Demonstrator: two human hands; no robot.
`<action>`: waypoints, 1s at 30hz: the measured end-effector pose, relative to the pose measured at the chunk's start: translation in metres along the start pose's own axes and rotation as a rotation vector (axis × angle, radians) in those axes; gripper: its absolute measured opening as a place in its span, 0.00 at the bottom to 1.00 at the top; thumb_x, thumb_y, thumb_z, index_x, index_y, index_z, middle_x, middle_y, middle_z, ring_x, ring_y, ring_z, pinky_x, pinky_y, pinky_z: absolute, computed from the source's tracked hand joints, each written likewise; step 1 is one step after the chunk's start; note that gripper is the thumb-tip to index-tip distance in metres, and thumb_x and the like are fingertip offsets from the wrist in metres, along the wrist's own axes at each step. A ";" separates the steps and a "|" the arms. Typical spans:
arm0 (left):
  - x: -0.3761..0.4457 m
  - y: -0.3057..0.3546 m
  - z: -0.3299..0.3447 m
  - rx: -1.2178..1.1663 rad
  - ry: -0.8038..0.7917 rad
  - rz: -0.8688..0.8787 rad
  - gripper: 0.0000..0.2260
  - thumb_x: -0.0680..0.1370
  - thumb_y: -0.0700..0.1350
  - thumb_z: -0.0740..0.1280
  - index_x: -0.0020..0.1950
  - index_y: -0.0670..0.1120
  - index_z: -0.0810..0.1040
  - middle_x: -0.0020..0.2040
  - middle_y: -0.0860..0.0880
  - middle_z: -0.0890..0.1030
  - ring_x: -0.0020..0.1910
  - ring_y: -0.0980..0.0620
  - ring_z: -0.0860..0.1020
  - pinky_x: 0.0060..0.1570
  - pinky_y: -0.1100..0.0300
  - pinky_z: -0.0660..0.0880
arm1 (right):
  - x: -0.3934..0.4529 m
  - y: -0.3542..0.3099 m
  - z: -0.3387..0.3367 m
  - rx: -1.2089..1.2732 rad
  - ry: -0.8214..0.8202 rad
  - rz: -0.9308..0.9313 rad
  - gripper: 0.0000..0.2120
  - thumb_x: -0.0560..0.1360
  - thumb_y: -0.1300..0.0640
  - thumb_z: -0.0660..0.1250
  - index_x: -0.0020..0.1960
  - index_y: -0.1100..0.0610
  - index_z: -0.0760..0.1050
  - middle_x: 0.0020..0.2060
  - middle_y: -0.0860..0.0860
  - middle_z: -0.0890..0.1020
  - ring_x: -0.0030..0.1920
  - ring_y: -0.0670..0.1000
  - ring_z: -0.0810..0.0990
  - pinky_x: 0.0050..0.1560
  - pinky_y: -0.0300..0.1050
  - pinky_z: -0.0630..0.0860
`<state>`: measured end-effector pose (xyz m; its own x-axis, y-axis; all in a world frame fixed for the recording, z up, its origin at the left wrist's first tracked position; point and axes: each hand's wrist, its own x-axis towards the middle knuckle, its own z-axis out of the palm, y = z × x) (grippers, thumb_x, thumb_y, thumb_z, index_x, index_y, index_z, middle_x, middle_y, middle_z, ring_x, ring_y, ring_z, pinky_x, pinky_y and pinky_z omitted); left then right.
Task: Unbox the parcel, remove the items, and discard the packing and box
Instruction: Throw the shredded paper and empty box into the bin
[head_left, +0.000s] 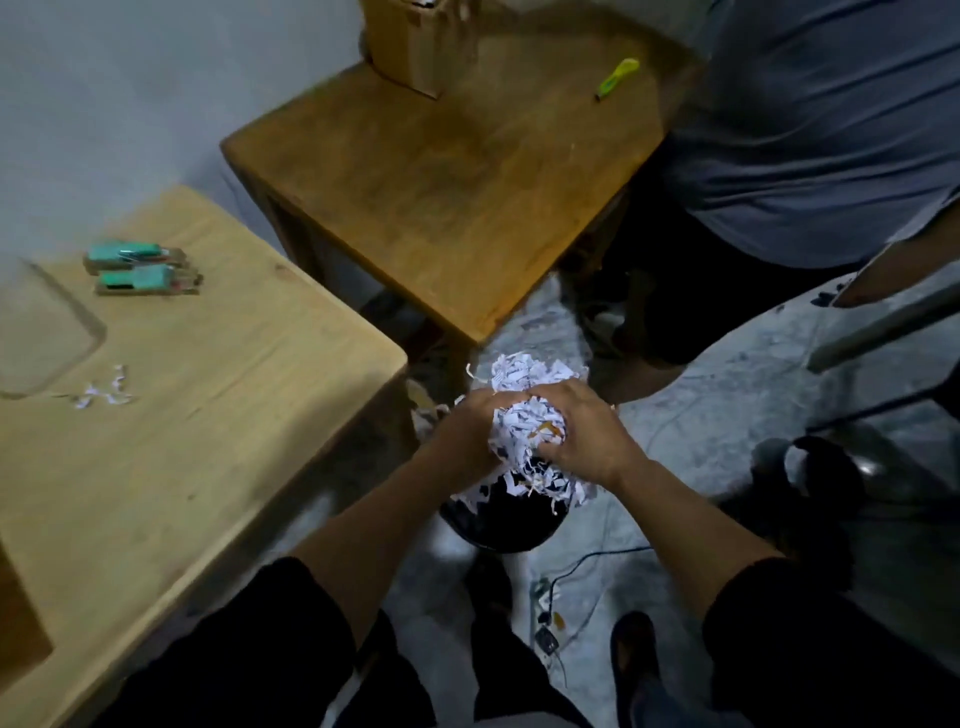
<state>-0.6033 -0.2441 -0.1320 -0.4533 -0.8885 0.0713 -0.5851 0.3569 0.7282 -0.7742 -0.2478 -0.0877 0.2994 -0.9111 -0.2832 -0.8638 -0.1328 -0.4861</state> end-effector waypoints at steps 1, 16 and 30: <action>0.005 -0.007 0.018 -0.004 -0.033 -0.066 0.08 0.73 0.41 0.63 0.48 0.41 0.80 0.47 0.41 0.82 0.49 0.43 0.80 0.53 0.57 0.75 | 0.001 0.013 0.005 0.004 -0.013 0.018 0.32 0.65 0.57 0.74 0.68 0.53 0.69 0.61 0.58 0.73 0.64 0.57 0.70 0.64 0.44 0.68; 0.007 -0.022 0.079 -0.010 -0.128 -0.643 0.32 0.73 0.41 0.68 0.74 0.44 0.58 0.72 0.39 0.63 0.70 0.39 0.64 0.67 0.46 0.67 | 0.028 0.041 0.050 -0.031 -0.243 0.157 0.32 0.74 0.58 0.64 0.75 0.55 0.54 0.75 0.55 0.59 0.73 0.56 0.60 0.72 0.49 0.63; 0.035 0.020 -0.020 0.505 0.121 -0.316 0.20 0.74 0.42 0.64 0.62 0.33 0.70 0.57 0.35 0.78 0.58 0.37 0.76 0.57 0.48 0.75 | 0.048 -0.036 -0.032 -0.353 -0.027 -0.076 0.26 0.82 0.54 0.49 0.75 0.64 0.46 0.76 0.58 0.54 0.76 0.54 0.50 0.74 0.45 0.52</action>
<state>-0.6176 -0.2741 -0.1008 -0.1439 -0.9896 0.0027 -0.9388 0.1374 0.3158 -0.7418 -0.2993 -0.0572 0.3749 -0.8835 -0.2810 -0.9239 -0.3310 -0.1920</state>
